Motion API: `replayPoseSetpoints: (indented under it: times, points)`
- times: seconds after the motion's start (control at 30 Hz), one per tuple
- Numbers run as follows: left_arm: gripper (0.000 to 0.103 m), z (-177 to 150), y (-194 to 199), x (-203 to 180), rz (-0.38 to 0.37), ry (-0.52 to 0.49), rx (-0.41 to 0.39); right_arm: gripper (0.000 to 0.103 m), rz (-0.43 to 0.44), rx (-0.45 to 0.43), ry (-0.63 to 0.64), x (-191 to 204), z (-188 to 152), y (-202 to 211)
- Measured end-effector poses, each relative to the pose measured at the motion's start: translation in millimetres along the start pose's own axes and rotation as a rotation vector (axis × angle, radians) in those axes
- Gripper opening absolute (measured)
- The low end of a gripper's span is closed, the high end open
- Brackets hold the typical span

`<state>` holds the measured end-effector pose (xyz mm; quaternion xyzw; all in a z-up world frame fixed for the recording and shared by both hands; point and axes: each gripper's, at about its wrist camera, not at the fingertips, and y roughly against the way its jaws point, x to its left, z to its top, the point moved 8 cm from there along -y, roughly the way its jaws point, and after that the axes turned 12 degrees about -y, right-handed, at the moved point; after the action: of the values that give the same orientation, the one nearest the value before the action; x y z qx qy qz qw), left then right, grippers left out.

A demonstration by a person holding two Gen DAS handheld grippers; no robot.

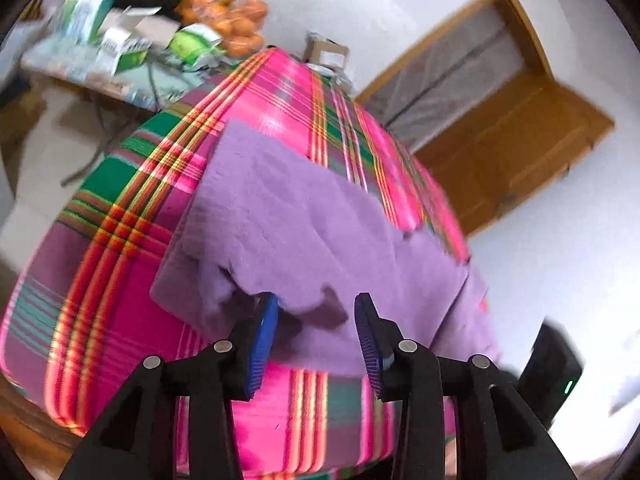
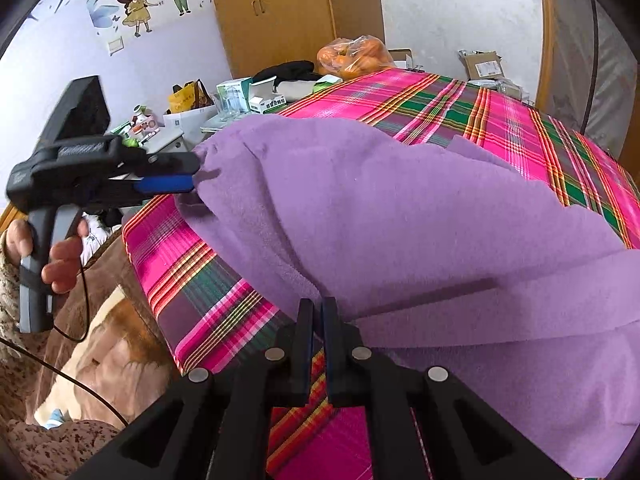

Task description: Fold clothes

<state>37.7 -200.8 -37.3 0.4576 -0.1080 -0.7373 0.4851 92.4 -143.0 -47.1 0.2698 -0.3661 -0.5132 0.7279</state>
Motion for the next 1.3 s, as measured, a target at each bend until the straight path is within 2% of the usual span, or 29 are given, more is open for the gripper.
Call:
replayPoseSetpoints:
  times: [0.13, 0.27, 0.33, 0.37, 0.4, 0.47, 0.53, 0.77, 0.87, 1.03, 1.17, 1.3]
  points:
    - [0.042, 2.9, -10.3, 9.4, 0.008, 0.065, 0.014, 0.005, 0.003, -0.003, -0.001, -0.6, -0.1, 2.1]
    - [0.041, 17.3, -6.3, 23.1, -0.017, 0.180, -0.046, 0.005, 0.001, -0.003, -0.003, -0.4, -0.3, 1.5]
    - [0.035, 22.1, -2.6, 28.7, -0.011, 0.222, -0.082, 0.005, 0.000, -0.013, 0.003, 0.9, 1.3, 4.2]
    - [0.024, 21.4, -1.0, 28.9, -0.002, 0.219, -0.084, 0.005, 0.000, -0.018, 0.005, 1.6, 2.1, 5.6]
    - [0.018, 20.4, 0.7, 28.9, 0.008, 0.215, -0.084, 0.005, 0.000, -0.023, 0.008, 2.2, 2.9, 7.0]
    - [0.012, 18.4, 4.1, 28.9, 0.027, 0.206, -0.086, 0.005, -0.001, -0.034, 0.014, 3.5, 4.5, 9.7]
    - [0.011, 16.4, 7.5, 28.9, 0.047, 0.197, -0.087, 0.005, 0.000, -0.046, 0.019, 5.0, 6.5, 13.1]
    - [0.011, 9.7, 19.6, 28.8, 0.116, 0.166, -0.092, 0.005, 0.018, -0.089, 0.046, 11.8, 14.8, 32.5]
    - [0.011, 6.8, 24.9, 28.8, 0.145, 0.152, -0.094, 0.005, 0.021, -0.069, 0.045, 9.9, 8.5, 28.3]
    - [0.013, -8.0, 6.1, 44.0, 0.180, 0.174, -0.009, 0.005, -0.006, -0.002, 0.038, 3.9, -7.2, 5.1]
    - [0.015, -8.3, 7.8, 46.8, 0.176, 0.185, -0.009, 0.005, 0.009, 0.021, 0.014, -2.4, -9.9, -1.2]
    - [0.018, -8.9, 14.4, 40.9, 0.207, 0.160, -0.018, 0.006, 0.029, 0.031, -0.004, -6.3, -10.7, -0.7]
